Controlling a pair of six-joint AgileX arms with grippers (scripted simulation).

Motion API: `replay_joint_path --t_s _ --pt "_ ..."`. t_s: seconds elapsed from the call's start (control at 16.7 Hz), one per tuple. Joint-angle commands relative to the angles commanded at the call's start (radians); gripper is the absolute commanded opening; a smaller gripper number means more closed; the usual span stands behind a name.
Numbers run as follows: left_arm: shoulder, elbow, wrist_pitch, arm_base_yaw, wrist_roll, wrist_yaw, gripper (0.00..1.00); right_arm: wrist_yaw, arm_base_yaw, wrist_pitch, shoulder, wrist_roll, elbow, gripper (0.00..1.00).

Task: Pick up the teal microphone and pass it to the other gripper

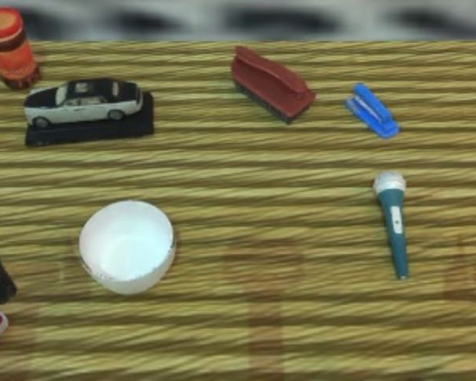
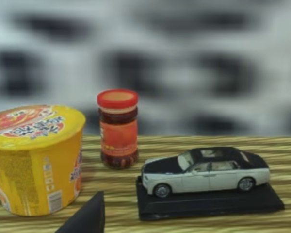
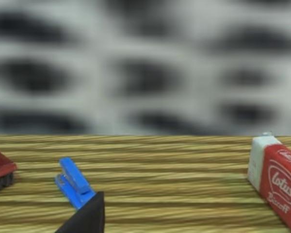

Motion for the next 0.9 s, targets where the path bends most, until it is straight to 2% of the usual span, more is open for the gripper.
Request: replay_joint_path --t_s 0.24,0.42,0.6,0.9 --pt "0.0 0.0 0.0 0.0 0.0 0.0 1.0 0.0 0.01 -0.019 0.031 0.011 0.03 1.0" --pt "0.0 0.0 0.0 0.0 0.0 0.0 1.0 0.003 0.046 -0.091 0.158 0.05 0.139 1.0" --pt "0.0 0.0 0.0 0.0 0.0 0.0 1.0 0.01 0.098 -0.203 0.38 0.108 0.299 1.0" --pt "0.0 0.0 0.0 0.0 0.0 0.0 1.0 0.024 0.203 -0.443 0.909 0.22 0.605 1.0"
